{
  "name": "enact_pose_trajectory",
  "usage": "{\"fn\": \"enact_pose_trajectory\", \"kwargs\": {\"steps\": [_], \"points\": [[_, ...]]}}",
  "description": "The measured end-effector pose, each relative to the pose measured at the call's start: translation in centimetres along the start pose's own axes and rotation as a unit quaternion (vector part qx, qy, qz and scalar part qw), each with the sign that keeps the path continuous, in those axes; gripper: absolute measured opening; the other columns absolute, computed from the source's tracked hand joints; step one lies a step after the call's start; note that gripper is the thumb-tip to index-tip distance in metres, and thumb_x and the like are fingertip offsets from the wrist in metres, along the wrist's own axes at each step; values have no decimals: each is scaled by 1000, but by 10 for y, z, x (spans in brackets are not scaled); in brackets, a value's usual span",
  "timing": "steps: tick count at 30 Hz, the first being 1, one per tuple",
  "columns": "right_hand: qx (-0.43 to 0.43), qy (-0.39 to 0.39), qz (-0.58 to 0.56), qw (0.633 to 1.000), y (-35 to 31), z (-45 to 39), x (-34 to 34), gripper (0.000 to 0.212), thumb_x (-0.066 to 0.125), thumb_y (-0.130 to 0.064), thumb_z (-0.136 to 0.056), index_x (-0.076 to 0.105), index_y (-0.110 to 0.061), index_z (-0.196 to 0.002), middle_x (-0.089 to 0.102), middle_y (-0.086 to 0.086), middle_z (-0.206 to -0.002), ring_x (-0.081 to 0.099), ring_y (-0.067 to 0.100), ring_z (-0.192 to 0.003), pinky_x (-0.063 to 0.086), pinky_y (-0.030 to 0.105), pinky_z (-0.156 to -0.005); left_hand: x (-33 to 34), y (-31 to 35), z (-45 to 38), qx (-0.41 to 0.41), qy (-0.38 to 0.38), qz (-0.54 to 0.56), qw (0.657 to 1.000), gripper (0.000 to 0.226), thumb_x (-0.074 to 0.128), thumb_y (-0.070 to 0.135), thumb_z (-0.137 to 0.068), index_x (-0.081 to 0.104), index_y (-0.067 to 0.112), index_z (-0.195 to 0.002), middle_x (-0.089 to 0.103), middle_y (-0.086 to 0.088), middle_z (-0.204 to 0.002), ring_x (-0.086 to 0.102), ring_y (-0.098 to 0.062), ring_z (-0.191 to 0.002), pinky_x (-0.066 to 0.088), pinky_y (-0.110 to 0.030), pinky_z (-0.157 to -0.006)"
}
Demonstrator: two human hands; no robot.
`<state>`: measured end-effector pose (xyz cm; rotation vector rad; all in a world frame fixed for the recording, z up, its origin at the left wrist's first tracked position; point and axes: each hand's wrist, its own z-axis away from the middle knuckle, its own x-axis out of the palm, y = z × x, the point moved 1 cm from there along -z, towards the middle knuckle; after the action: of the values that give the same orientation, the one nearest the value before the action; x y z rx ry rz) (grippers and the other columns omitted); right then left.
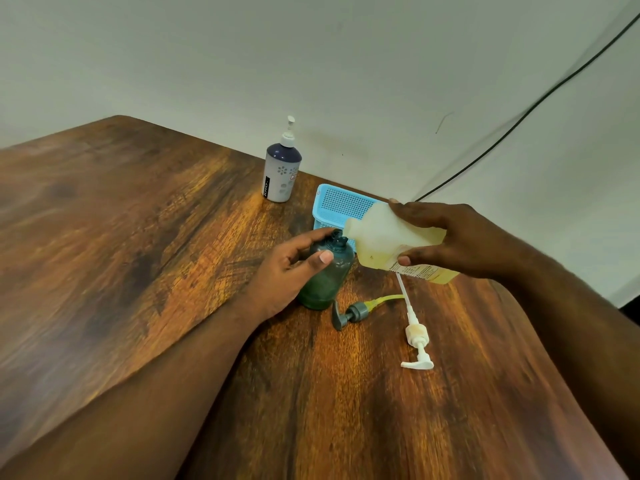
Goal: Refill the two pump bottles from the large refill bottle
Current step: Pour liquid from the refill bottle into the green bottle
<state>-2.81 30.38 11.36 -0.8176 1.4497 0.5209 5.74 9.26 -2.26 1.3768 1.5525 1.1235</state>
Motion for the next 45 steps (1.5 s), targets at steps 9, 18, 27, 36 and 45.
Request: {"fn": "enact_pose_trajectory", "kwargs": {"steps": [9,18,27,36,45], "points": [[1,-2,-1,1000,-9,2,-3,79,60,-51,-71,29,-34,-142,40,-14,-141,39,0,-113,46,26,-95,-1,-4,-1,1,-2,-1,1000,41,56,23,-95,51,28,-135,56,13,-128,56,15,-109,51,-12,-83],[15,-11,4,1000,-10,2,-5,83,59,-54,-70,30,-31,-144,39,-6,-148,46,18,-127,46,34,-99,-1,-5,-1,3,-6,5,1000,42,56,26,-93,51,29,-135,57,9,-132,57,7,-115,51,-14,-85],[23,-19,3,1000,-10,0,-6,85,59,-55,-69,30,-31,-145,37,-5,-149,44,20,-130,45,35,-99,-1,-4,-2,-3,-10,26,1000,39,56,19,-94,51,29,-132,57,19,-122,59,11,-108,52,-14,-83],[22,-20,11,999,-11,-1,-6,84,58,-54,-70,29,-31,-145,38,-6,-148,46,18,-127,44,24,-94,-1,-5,-2,-7,-5,31,999,40,58,18,-93,51,27,-132,57,19,-122,59,10,-109,52,-16,-84],[29,-24,7,999,-16,2,-7,85,57,-55,-68,29,-32,-145,38,-6,-149,46,20,-128,46,33,-98,-1,-3,-2,-5,-4,17,1000,40,57,18,-94,51,27,-133,56,21,-122,58,13,-108,52,-14,-82]]}}
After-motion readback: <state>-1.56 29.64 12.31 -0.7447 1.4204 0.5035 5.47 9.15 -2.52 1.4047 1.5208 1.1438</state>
